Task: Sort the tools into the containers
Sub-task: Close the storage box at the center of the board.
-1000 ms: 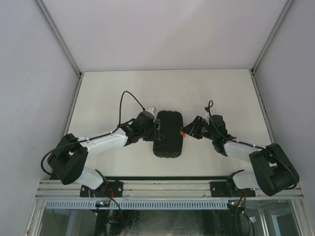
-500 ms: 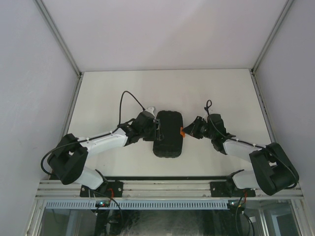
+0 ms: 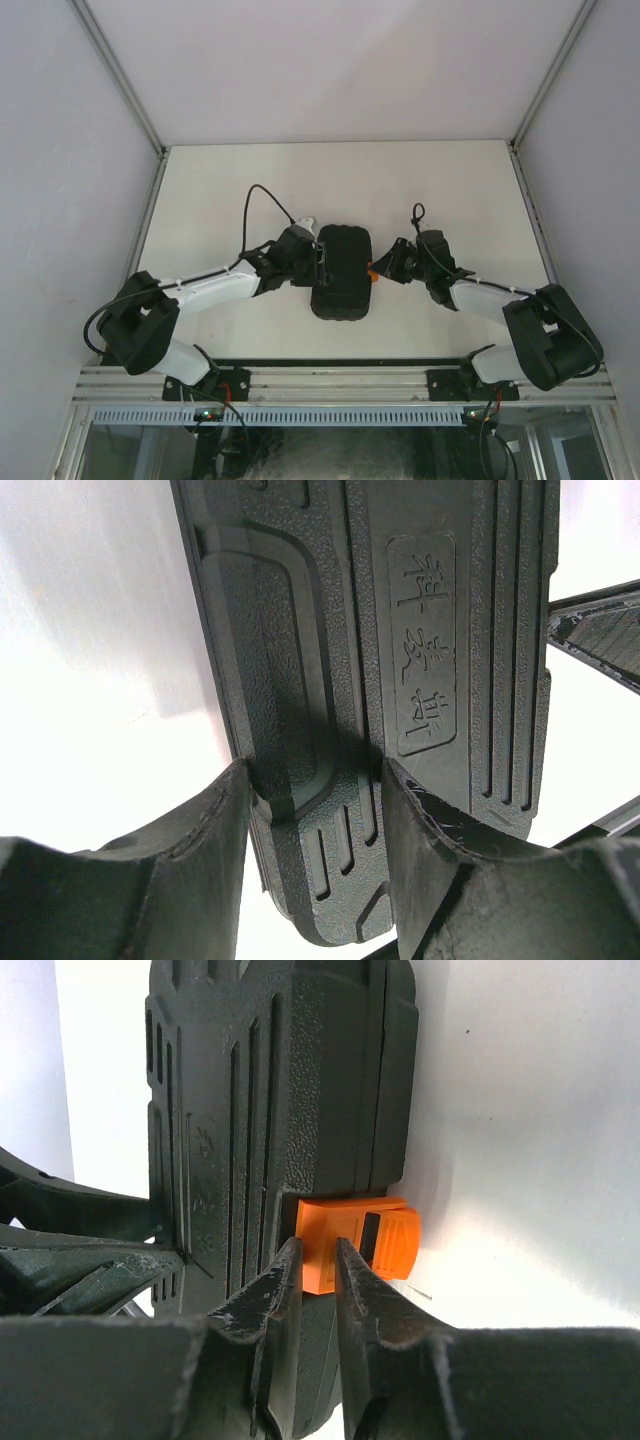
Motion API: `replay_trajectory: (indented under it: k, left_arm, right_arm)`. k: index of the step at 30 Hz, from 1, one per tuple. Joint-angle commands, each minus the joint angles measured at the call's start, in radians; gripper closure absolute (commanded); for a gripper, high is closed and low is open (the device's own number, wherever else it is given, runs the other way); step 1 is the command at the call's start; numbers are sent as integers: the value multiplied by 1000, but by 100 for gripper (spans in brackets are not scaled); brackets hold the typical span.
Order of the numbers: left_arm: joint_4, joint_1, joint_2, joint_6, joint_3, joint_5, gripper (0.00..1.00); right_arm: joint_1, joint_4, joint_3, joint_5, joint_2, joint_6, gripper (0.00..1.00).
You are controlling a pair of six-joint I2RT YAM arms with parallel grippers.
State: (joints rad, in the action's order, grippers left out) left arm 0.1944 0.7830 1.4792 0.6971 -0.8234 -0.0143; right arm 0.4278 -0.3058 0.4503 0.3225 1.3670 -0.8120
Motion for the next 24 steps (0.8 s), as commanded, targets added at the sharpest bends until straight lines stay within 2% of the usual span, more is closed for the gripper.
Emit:
replay_trajectory:
  k: [1, 15, 20, 24]
  left_arm:
    - [71, 30, 77, -31, 12, 57, 49]
    - [76, 47, 99, -36, -13, 58, 50]
    - [90, 47, 98, -31, -12, 34, 50]
    - [100, 47, 99, -31, -12, 23, 51]
  right_arm:
    - [45, 54, 25, 50, 38, 19, 84]
    - [89, 102, 48, 29, 148, 46, 93]
    - [85, 124, 50, -3, 50, 54, 87]
    - [65, 209, 81, -34, -49, 78, 80]
